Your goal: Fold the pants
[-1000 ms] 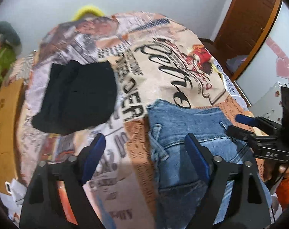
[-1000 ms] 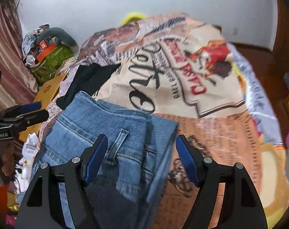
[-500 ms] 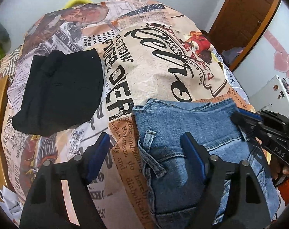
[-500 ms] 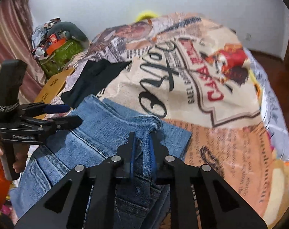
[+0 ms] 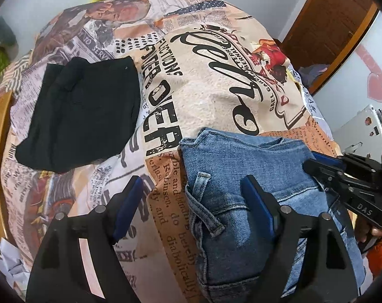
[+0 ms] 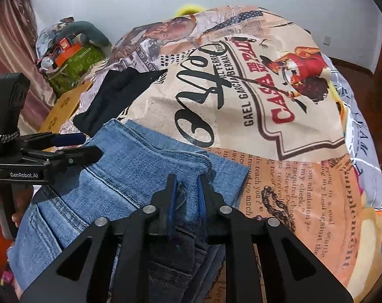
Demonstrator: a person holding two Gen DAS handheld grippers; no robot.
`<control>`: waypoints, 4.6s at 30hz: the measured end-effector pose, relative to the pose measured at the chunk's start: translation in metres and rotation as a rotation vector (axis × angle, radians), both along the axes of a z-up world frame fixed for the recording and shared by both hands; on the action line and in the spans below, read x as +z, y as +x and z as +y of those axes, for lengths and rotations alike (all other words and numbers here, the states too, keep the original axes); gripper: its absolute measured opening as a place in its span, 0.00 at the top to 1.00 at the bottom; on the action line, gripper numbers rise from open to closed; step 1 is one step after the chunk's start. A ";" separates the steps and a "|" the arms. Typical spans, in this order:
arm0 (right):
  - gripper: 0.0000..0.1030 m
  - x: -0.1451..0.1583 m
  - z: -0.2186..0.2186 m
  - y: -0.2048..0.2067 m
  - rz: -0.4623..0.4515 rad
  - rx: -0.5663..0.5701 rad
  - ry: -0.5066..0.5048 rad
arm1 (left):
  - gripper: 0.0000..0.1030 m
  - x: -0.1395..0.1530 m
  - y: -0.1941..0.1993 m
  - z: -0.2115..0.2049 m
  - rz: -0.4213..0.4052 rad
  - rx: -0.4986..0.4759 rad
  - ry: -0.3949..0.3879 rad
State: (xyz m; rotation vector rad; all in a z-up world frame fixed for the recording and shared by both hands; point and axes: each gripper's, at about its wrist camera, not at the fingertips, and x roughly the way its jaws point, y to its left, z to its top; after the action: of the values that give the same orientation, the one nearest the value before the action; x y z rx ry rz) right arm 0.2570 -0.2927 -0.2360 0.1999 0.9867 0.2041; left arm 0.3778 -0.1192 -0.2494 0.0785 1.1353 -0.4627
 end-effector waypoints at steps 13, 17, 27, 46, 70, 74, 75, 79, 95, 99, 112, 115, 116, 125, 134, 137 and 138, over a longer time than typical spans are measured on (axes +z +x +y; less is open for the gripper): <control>0.44 0.052 -0.001 -0.051 -0.086 -0.006 -0.014 | 0.18 0.068 -0.054 0.004 -0.216 -0.039 0.085; 0.24 0.061 0.004 -0.071 -0.111 -0.015 -0.011 | 0.13 0.069 -0.067 0.012 -0.171 -0.037 0.044; 0.22 0.021 0.011 -0.088 0.016 -0.017 0.006 | 0.10 0.038 -0.091 0.026 -0.075 -0.015 0.074; 0.12 -0.018 -0.009 -0.077 0.124 -0.022 0.312 | 0.00 -0.007 -0.050 0.011 0.232 -0.108 -0.139; 0.72 0.011 0.003 -0.078 -0.017 0.011 0.227 | 0.33 0.032 -0.084 -0.015 0.073 -0.219 -0.144; 0.76 0.021 0.006 -0.079 -0.039 0.026 0.237 | 0.43 0.053 -0.099 -0.006 -0.004 -0.214 -0.123; 0.77 0.025 0.009 -0.079 -0.050 0.035 0.229 | 0.46 0.058 -0.101 -0.004 -0.020 -0.211 -0.122; 0.78 0.042 0.022 -0.077 -0.104 0.060 0.199 | 0.52 0.081 -0.106 0.014 -0.092 -0.178 -0.132; 0.81 0.114 0.092 -0.004 -0.370 0.203 0.093 | 0.55 0.156 -0.072 0.103 -0.337 -0.012 -0.151; 0.81 0.124 0.107 0.022 -0.408 0.221 0.083 | 0.55 0.163 -0.045 0.128 -0.358 0.035 -0.167; 0.81 0.106 0.142 0.127 -0.375 0.221 0.084 | 0.55 0.133 0.072 0.159 -0.334 0.144 -0.164; 0.81 0.092 0.147 0.155 -0.350 0.205 0.066 | 0.55 0.113 0.099 0.160 -0.318 0.181 -0.160; 0.81 0.087 0.148 0.163 -0.340 0.202 0.062 | 0.55 0.104 0.109 0.161 -0.309 0.192 -0.155; 0.82 0.027 0.150 0.231 -0.182 0.170 0.051 | 0.55 0.025 0.179 0.158 -0.160 0.210 -0.088; 0.81 -0.013 0.156 0.256 -0.037 0.149 -0.021 | 0.50 -0.035 0.215 0.149 -0.065 0.225 -0.008; 0.74 -0.014 0.158 0.255 -0.008 0.163 -0.075 | 0.45 -0.044 0.216 0.149 -0.051 0.272 0.049; 0.73 -0.012 0.159 0.252 -0.006 0.162 -0.100 | 0.44 -0.042 0.212 0.148 -0.065 0.274 0.065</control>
State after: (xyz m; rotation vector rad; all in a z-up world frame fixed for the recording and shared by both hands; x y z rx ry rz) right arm 0.5094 -0.1339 -0.2484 0.0276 1.0051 0.3028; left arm 0.5896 0.0293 -0.2913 -0.0060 1.0781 -0.1786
